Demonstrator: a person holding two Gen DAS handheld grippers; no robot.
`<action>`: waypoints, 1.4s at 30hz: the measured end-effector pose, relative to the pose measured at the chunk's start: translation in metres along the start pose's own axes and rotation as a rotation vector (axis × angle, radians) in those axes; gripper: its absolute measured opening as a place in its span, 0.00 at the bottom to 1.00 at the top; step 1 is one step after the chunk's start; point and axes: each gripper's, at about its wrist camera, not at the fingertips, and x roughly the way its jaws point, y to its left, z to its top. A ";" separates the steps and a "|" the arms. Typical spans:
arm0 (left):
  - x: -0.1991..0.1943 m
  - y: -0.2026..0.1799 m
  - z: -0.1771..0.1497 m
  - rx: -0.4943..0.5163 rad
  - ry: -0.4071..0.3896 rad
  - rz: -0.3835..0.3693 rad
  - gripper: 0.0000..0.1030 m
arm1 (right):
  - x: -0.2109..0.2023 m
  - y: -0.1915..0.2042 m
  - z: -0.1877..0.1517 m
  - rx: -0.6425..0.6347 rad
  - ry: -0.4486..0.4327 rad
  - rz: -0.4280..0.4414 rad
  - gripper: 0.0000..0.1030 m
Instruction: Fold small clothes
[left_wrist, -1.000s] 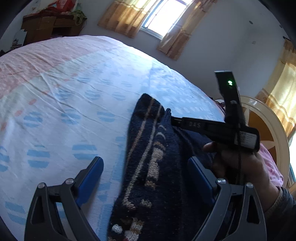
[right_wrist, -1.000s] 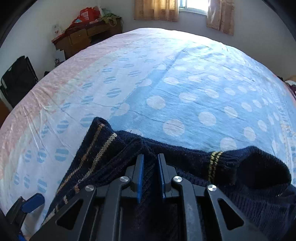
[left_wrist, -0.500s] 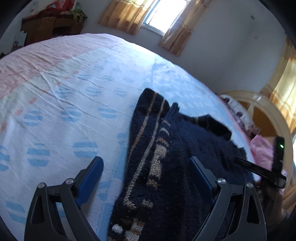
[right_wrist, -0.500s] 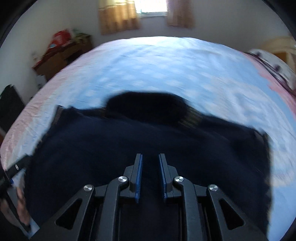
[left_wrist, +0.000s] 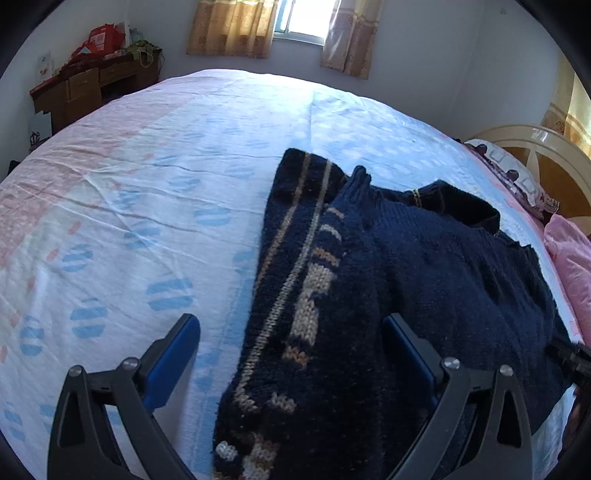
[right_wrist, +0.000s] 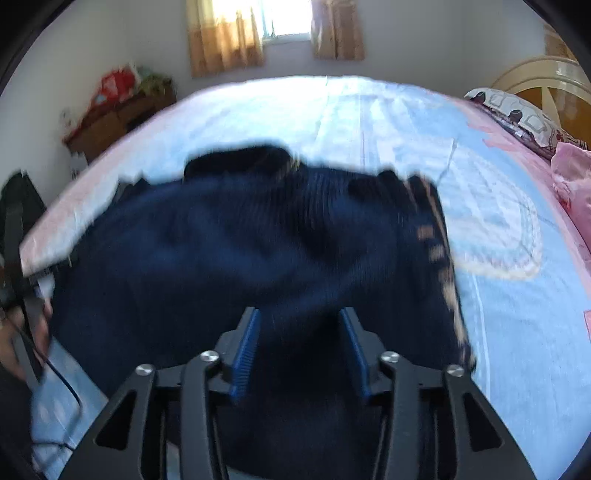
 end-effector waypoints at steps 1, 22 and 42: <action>0.000 -0.001 0.000 0.004 0.001 0.005 0.99 | 0.004 -0.001 -0.008 -0.007 0.011 -0.017 0.46; -0.036 0.036 -0.016 0.114 0.027 -0.053 1.00 | -0.028 0.058 -0.036 -0.146 -0.101 -0.006 0.57; -0.051 0.145 0.021 0.048 -0.054 -0.199 1.00 | 0.000 0.301 -0.042 -0.713 -0.170 0.115 0.57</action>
